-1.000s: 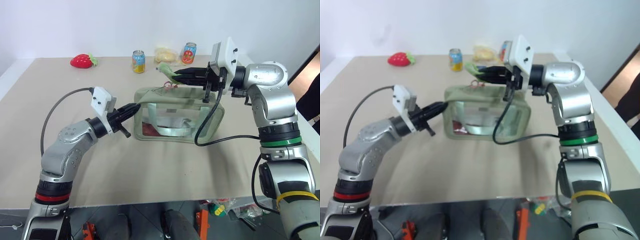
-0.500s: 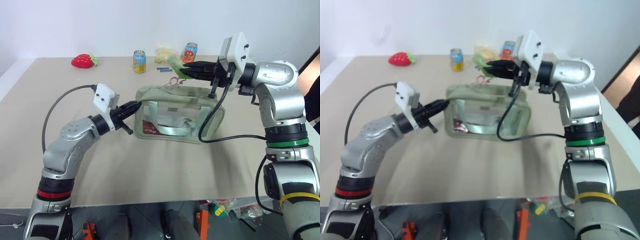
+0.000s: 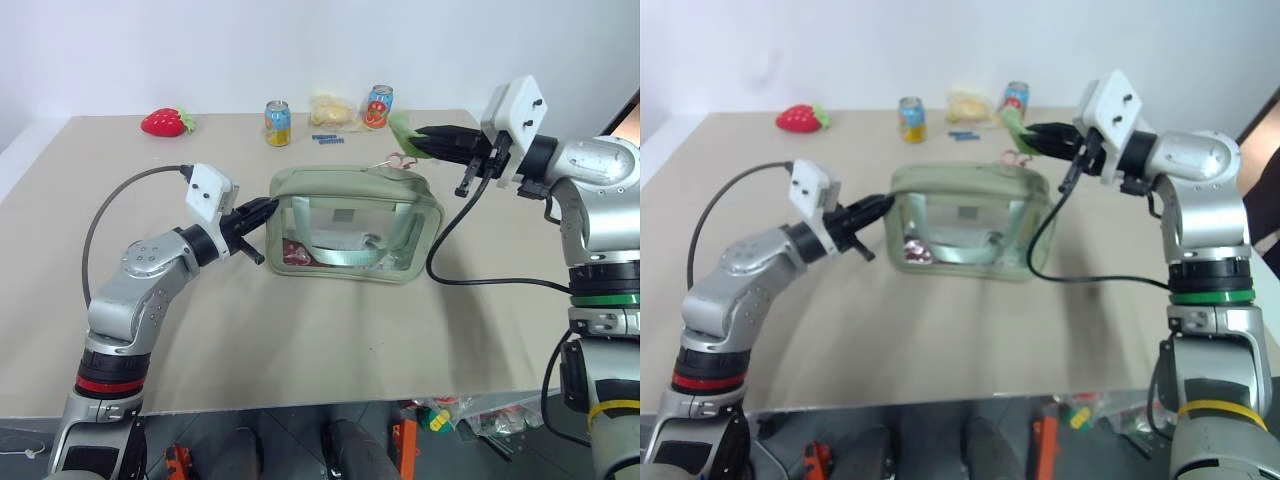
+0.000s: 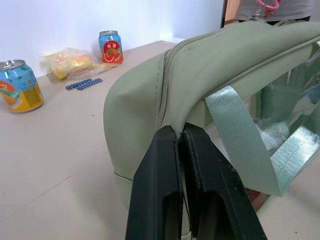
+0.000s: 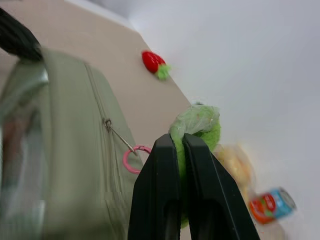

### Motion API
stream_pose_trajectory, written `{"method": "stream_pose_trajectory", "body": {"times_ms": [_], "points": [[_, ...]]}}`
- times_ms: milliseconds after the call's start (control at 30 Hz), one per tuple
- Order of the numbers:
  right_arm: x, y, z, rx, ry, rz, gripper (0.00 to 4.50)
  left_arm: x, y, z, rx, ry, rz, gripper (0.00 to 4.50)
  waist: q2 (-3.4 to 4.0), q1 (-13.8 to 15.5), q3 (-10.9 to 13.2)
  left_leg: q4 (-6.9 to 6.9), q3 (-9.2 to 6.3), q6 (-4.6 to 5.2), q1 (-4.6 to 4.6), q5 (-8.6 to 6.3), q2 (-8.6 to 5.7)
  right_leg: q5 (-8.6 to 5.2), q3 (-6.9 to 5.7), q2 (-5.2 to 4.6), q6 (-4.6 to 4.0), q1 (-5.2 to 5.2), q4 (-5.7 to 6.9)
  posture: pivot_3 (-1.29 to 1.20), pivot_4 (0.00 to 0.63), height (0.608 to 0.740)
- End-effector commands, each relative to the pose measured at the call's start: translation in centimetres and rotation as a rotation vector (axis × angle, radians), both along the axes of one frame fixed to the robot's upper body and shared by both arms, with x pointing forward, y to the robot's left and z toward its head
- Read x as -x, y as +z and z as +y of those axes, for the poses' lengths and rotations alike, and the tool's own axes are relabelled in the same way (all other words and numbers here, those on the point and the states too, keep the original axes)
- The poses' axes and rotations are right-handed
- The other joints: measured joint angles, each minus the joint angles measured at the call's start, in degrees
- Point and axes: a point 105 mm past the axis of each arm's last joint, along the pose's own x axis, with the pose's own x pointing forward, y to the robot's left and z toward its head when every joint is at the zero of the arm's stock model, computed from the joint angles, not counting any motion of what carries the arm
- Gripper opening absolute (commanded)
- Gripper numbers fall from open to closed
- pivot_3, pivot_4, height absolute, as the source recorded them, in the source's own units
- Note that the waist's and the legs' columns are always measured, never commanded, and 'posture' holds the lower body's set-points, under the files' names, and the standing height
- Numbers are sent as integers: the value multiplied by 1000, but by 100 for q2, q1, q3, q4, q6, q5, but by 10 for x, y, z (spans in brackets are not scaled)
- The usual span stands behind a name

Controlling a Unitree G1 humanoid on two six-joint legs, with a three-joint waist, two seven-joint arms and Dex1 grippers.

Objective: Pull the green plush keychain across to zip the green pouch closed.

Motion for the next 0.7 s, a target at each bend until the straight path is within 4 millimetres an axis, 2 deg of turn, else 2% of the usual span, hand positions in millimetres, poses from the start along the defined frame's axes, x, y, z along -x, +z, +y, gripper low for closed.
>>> {"method": "stream_pose_trajectory", "body": {"times_ms": [33, 267, 433, 700], "points": [[1, 13, -28, -6, -108, -66, 50, -1, 11, 3, -1, 31, -64, 0, 0, 0, 0, 0, 0, 0, 1, 0, 0, 0, 0, 0, 0, 0, 0, 0, 150, 740], [0, -4, -66, 42, -272, -36, 50, 0, 6, 4, -21, 45, -80, 0, 0, -4, 0, 0, 7, 0, 3, 0, -2, 0, 8, -1, 1, 1, 0, 0, 150, 740], [5, -4, -72, 36, -290, -27, 50, 0, 5, 4, -21, 52, -83, 0, 0, -5, 0, 1, 8, 0, 8, 0, -2, 4, 11, 0, 5, 3, 0, 0, 150, 740], [8, -18, -89, 47, -353, 28, 50, -1, 4, 6, -31, 64, -85, 0, 0, -2, 0, 6, 9, 0, 8, 1, -5, 4, 14, -1, 3, 7, 0, 0, 150, 740]]}}
